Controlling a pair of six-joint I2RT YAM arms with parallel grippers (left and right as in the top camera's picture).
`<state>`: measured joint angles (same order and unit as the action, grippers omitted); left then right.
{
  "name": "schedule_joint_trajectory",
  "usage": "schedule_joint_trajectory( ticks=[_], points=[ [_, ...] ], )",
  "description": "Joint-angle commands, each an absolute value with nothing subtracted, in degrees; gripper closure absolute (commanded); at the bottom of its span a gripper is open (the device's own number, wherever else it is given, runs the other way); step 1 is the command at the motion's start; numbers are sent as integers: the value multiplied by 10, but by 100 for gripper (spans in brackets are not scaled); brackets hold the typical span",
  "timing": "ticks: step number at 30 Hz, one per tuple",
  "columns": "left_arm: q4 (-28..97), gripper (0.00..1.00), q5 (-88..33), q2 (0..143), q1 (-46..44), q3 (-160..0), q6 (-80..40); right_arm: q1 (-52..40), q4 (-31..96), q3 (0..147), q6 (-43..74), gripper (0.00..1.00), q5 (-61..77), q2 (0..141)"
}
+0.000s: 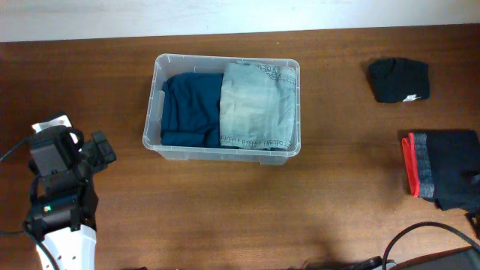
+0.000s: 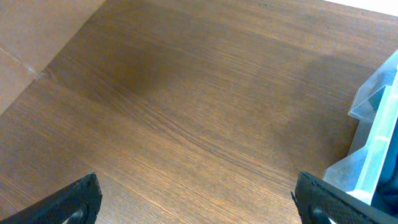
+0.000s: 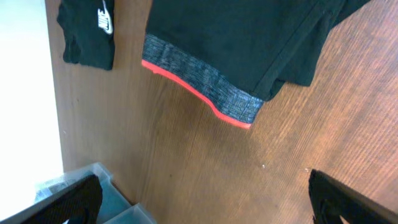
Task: Pack container
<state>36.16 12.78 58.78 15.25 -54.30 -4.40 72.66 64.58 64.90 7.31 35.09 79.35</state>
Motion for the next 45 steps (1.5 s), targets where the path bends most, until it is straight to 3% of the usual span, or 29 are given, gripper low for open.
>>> schedule_joint_trajectory(
  ticks=[1,14,45],
  points=[
    [361,1,124,589,156,-542,-51,741,613,596,89,1,388,792],
    [361,1,124,589,156,-542,-51,750,436,493,132,1,377,794],
    [361,1,124,589,156,-542,-51,750,321,493,204,1,309,882]
  ],
)
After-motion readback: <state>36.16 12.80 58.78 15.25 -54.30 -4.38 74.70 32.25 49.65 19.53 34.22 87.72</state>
